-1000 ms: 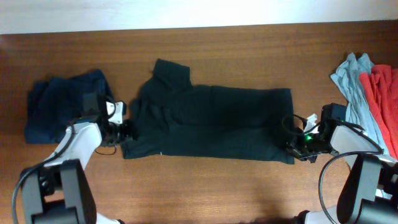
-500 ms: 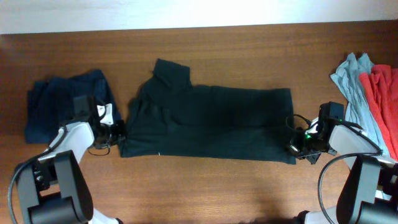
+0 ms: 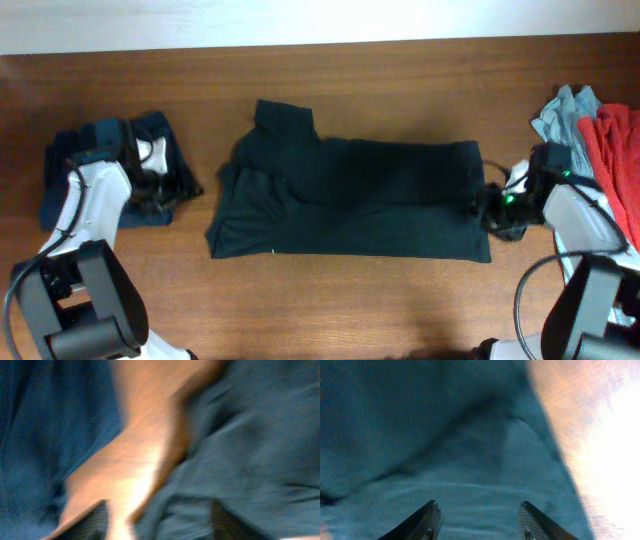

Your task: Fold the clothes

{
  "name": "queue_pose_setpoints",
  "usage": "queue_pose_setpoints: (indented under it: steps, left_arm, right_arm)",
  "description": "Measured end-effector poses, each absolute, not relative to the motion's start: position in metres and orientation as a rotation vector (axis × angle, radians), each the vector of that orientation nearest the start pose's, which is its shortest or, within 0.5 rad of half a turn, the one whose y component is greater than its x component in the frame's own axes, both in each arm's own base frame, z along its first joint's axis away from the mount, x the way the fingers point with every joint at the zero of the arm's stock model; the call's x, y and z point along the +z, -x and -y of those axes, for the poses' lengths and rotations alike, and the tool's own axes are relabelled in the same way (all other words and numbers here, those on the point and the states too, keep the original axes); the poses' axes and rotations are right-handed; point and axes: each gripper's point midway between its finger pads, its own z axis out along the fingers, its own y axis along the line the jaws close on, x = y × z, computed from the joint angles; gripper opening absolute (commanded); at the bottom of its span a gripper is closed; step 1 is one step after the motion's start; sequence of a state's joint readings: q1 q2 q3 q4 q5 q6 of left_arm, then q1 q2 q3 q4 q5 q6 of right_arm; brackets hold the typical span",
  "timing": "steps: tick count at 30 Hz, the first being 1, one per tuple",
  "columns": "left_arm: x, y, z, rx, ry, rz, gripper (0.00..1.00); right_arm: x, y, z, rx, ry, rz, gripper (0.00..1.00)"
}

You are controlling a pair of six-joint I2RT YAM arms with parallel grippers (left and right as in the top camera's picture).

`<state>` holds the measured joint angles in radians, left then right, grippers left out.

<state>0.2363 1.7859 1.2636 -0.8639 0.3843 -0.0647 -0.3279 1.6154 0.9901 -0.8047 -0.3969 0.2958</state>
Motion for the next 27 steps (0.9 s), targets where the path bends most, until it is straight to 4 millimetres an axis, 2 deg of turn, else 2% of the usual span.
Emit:
queue_pose_setpoints:
  steps: [1, 4, 6, 10, 12, 14, 15, 18, 20, 22, 25, 27]
  left_arm:
    - [0.085, -0.378, -0.017, -0.59, 0.36, -2.804, 0.61]
    - [0.133, -0.427, -0.001, -0.74, 0.207, -2.566, 0.6]
    - [0.143, -0.439, 0.007, -0.741, 0.172, -2.514, 0.6]
    - [0.146, -0.466, 0.045, -0.663, 0.071, -2.459, 0.6]
    - [0.133, -0.49, 0.077, -0.618, -0.001, -2.424, 0.61]
    - [0.11, -0.51, 0.093, -0.589, -0.027, -2.416, 0.61]
    - [0.089, -0.526, 0.101, -0.558, -0.036, -2.418, 0.61]
    - [0.048, -0.551, 0.107, -0.467, -0.053, -2.426, 0.61]
    - [0.034, -0.563, 0.107, -0.404, -0.066, -2.425, 0.61]
    - [0.027, -0.577, 0.109, -0.352, -0.095, -2.408, 0.61]
    - [0.029, -0.597, 0.109, -0.303, -0.124, -2.367, 0.6]
    - [0.027, -0.6, 0.107, -0.282, -0.141, -2.359, 0.57]
  right_arm:
    - [0.068, -0.315, 0.031, 0.628, -0.81, -2.772, 0.56]
    - [0.106, -0.34, 0.018, 0.771, -0.61, -2.677, 0.56]
    - [0.123, -0.349, 0.011, 0.847, -0.516, -2.628, 0.57]
    - [0.132, -0.351, 0.002, 0.921, -0.456, -2.598, 0.57]
    - [0.132, -0.349, 0.0, 0.941, -0.454, -2.601, 0.57]
    - [0.132, -0.346, -0.002, 0.959, -0.459, -2.61, 0.56]
    - [0.132, -0.343, -0.004, 0.969, -0.467, -2.62, 0.57]
    - [0.131, -0.339, -0.006, 0.981, -0.478, -2.635, 0.56]
    - [0.13, -0.335, -0.007, 0.989, -0.486, -2.649, 0.56]
    - [0.13, -0.333, -0.008, 0.994, -0.486, -2.659, 0.56]
    - [0.129, -0.329, -0.009, 1.0, -0.487, -2.673, 0.56]
    - [0.129, -0.329, -0.009, 1.0, -0.485, -2.673, 0.56]
